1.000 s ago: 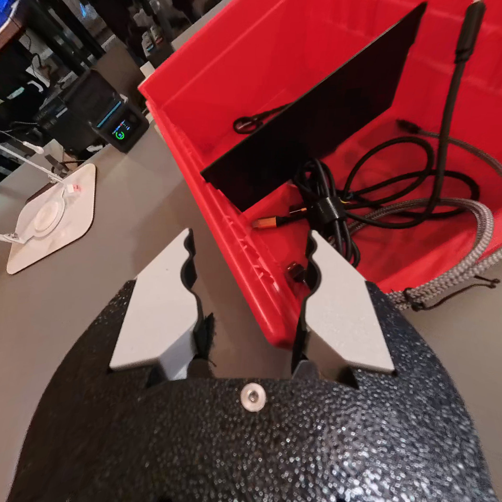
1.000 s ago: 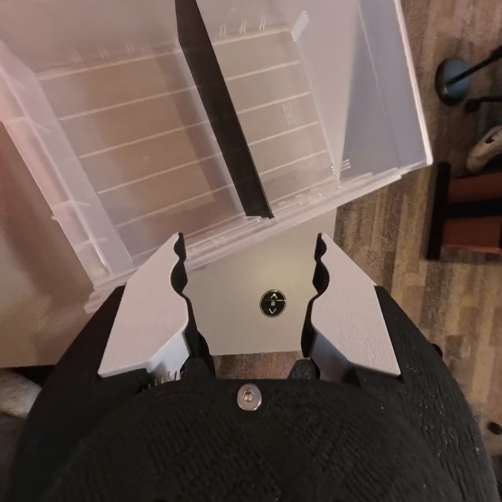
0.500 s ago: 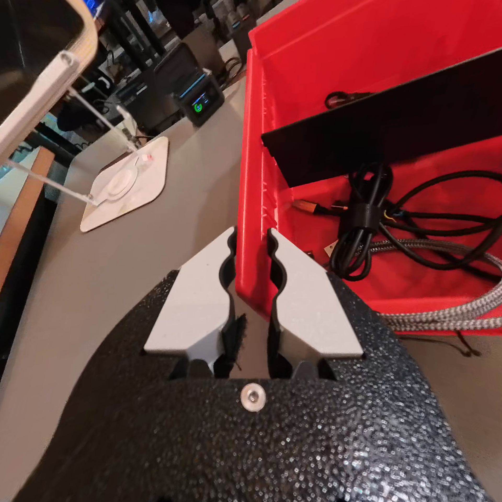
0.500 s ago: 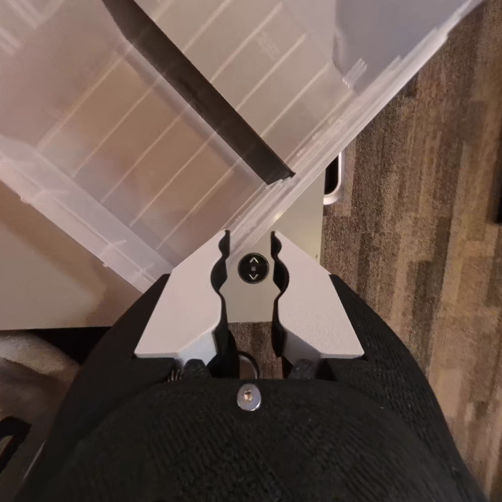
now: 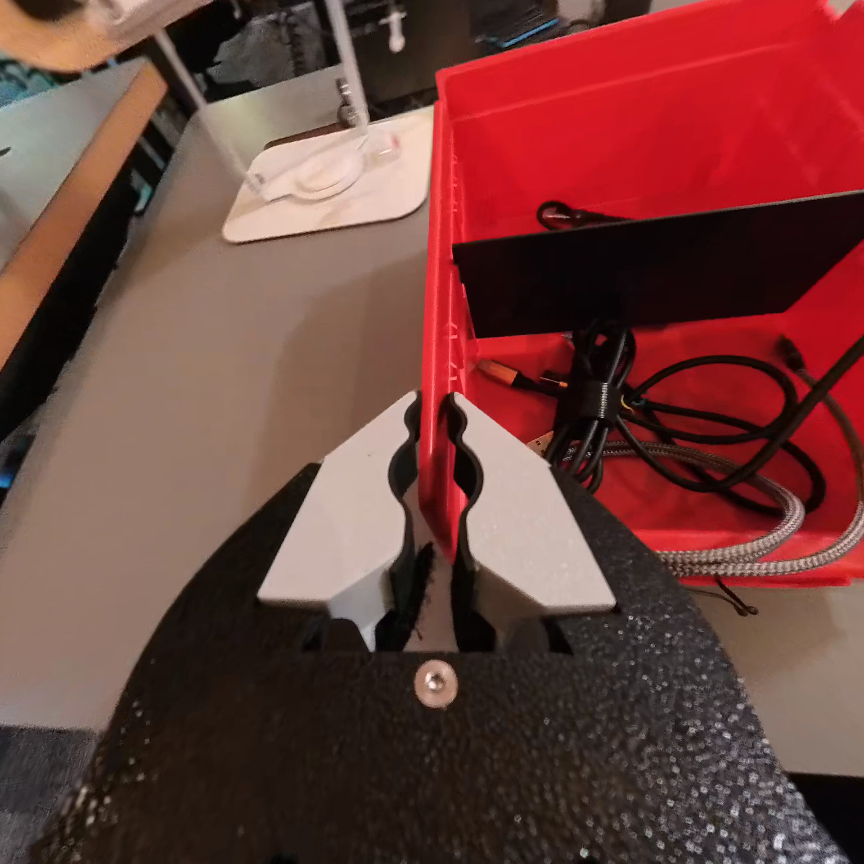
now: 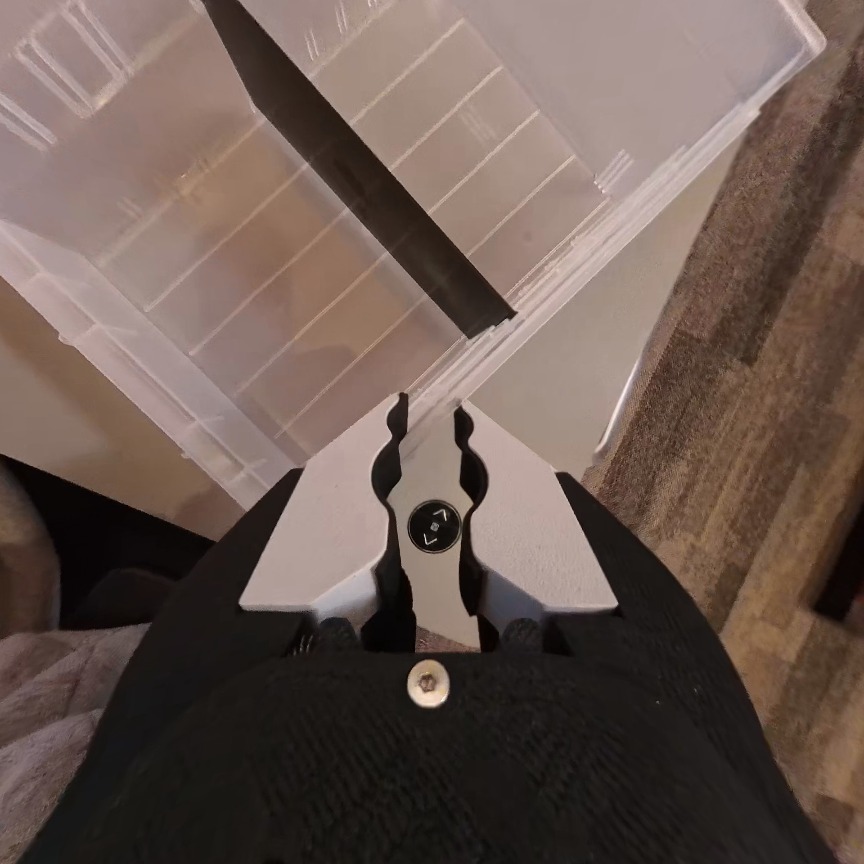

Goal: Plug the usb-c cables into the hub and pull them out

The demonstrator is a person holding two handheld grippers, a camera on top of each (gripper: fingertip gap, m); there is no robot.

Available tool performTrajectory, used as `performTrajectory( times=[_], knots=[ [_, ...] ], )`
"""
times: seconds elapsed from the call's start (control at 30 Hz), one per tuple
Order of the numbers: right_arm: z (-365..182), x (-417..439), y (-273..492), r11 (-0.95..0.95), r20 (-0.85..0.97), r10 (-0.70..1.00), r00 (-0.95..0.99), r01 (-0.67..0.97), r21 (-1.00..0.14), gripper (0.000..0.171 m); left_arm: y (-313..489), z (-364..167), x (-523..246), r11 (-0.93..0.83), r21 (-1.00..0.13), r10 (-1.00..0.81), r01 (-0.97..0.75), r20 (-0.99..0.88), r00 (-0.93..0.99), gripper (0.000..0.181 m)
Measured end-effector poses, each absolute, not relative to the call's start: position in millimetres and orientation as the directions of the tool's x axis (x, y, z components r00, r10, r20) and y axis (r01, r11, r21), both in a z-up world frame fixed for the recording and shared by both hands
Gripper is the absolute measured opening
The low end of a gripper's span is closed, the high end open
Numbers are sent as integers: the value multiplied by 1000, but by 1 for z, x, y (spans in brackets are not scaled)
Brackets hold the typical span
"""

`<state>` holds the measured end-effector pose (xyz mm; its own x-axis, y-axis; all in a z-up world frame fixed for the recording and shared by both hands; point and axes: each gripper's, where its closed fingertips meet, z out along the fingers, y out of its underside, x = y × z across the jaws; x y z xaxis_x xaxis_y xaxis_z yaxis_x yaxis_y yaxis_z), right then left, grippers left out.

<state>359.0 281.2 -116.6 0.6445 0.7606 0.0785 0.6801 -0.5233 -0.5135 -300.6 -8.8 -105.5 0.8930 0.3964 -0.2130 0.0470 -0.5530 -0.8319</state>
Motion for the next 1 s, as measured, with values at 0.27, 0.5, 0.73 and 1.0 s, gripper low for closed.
performTrajectory(
  times=[0.27, 0.5, 0.73, 1.0],
  knots=[
    [-117, 348, 287, -489, 103, 793, 601, 728, -481, 19, -63, -107, -380, -584, -806, 462, 93, -235, 855, 9],
    [-32, 340, 309, -356, 420, 549, 722, 657, -665, 42, -82, -83, -411, -526, -846, 562, 87, -269, 783, 44],
    [70, 123, 214, 117, 202, 820, 536, 188, -975, 44, -1, -25, -365, -537, -843, 365, -3, -236, 901, 58],
    [-51, -22, 172, 136, 185, 931, 313, 171, -976, 43, 102, -99, -379, -834, -547, 145, 73, -91, 985, 31]
  ],
)
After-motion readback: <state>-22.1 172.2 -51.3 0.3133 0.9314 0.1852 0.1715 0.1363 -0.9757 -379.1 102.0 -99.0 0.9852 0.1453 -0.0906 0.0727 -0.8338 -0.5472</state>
